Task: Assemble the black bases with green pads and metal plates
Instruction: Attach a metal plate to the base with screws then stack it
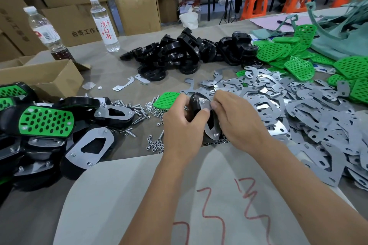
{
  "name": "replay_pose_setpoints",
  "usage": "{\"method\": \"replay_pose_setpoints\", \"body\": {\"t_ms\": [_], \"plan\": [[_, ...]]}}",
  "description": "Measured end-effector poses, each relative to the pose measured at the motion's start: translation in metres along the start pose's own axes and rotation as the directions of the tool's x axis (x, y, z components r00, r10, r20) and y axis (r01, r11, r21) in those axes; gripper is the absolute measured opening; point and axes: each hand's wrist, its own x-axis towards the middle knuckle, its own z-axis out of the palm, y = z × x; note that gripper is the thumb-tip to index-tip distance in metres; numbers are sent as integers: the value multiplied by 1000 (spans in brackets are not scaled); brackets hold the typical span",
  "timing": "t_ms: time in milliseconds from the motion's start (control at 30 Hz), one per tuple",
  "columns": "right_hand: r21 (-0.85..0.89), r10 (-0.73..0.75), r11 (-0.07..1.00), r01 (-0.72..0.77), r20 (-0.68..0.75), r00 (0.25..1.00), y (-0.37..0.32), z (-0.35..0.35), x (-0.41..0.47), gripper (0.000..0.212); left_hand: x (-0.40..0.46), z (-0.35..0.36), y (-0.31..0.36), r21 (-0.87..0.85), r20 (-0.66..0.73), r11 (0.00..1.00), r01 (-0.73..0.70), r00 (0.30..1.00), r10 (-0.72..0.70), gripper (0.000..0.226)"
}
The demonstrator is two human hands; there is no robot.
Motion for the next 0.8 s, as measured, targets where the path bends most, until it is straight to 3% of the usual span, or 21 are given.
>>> {"method": "replay_pose_setpoints", "body": {"t_ms": [167,233,367,567,800], "plan": [[-44,54,997,-62,-162,985,-3,-2,3,53,0,2,-3,53,10,998,-46,999,45,26],[-1,1,1000,-2,-214,977,-4,-6,2,42,1,2,-5,90,26,994,-59,998,57,25],[83,-132,987,136,-59,990,-4,-5,3,13,2,2,-8,89,57,993,-83,995,79,30],[66,-141,987,144,-47,989,-3,-1,4,24,3,-5,-6,100,144,989,-110,985,95,28],[91,-121,988,124,-42,992,-2,1,4,14,2,-5,-4,94,166,995,-23,986,8,21]]}}
